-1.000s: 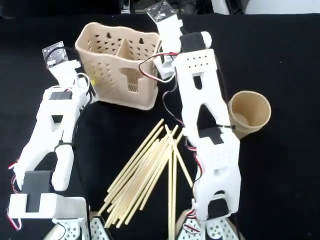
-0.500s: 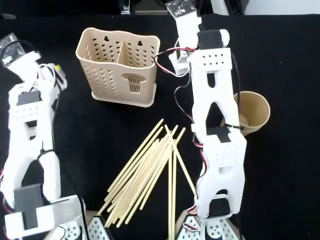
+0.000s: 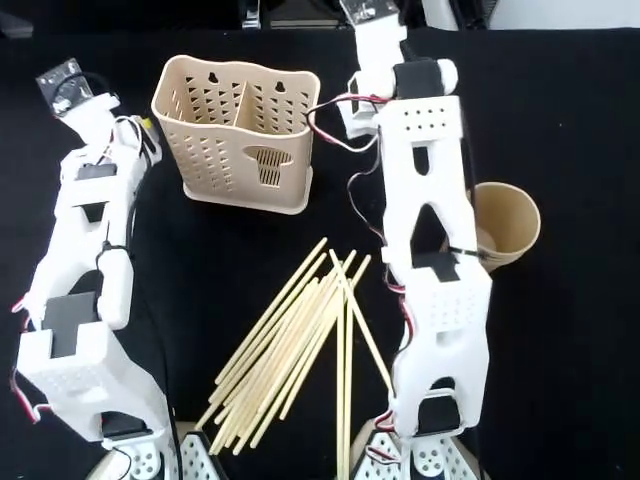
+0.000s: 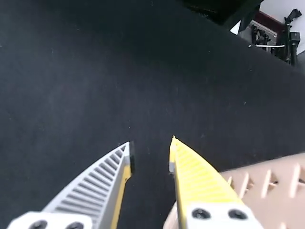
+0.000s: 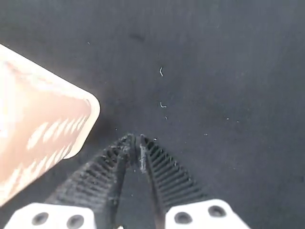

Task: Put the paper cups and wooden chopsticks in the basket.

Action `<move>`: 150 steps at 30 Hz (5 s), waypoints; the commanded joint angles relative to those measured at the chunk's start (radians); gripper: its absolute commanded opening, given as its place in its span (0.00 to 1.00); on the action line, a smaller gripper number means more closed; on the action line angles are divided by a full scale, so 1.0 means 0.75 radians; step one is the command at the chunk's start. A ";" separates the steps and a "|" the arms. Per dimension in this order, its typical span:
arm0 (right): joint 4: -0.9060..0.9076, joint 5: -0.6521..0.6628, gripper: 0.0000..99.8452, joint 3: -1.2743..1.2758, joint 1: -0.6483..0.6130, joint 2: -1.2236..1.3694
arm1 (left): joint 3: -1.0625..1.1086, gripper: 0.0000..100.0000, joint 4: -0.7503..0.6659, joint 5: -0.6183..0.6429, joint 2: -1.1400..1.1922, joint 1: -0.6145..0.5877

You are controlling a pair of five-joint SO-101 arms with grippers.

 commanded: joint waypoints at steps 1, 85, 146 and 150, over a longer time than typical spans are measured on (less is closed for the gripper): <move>-0.057 -0.014 0.01 -0.064 0.004 0.015 | -0.007 0.15 0.063 0.008 -0.053 0.050; 0.258 -0.127 0.19 -0.647 -0.039 0.044 | 0.600 0.15 -0.098 0.008 -0.798 0.048; 0.288 -0.272 0.01 -0.367 -0.121 -0.021 | 0.911 0.15 -0.051 0.000 -0.800 0.009; 0.321 -0.035 0.01 -0.363 -0.082 -0.017 | 0.911 0.15 -0.051 0.000 -0.800 0.005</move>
